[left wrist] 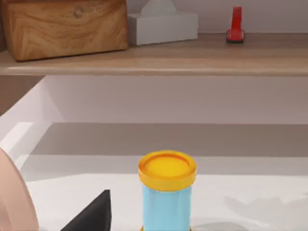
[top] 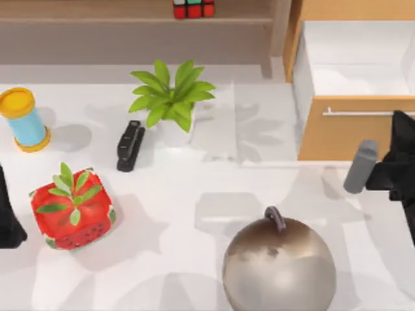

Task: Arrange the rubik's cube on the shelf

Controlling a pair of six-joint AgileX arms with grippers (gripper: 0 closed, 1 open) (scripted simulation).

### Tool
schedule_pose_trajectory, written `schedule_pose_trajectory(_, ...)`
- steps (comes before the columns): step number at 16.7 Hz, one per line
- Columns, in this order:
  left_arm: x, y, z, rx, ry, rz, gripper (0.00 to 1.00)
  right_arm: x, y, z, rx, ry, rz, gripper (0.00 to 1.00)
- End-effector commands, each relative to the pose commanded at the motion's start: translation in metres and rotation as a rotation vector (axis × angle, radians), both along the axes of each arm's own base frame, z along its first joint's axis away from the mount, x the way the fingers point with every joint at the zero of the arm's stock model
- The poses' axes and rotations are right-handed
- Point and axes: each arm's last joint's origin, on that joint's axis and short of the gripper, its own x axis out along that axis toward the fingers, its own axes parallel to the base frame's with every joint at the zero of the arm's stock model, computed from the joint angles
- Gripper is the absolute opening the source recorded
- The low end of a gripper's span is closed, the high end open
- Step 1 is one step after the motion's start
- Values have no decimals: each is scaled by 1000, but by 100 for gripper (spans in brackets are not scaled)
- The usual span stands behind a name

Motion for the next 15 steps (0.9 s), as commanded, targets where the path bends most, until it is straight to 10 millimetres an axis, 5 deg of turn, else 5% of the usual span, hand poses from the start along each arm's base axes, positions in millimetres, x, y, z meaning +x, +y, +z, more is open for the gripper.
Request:
schedule_pose_trajectory(6,0,0,0,0,0,0,100,3,1,1,6,-6,0,0)
schedule_pose_trajectory(15,0,0,0,0,0,0,100,52,0,-2,0,10,1,0)
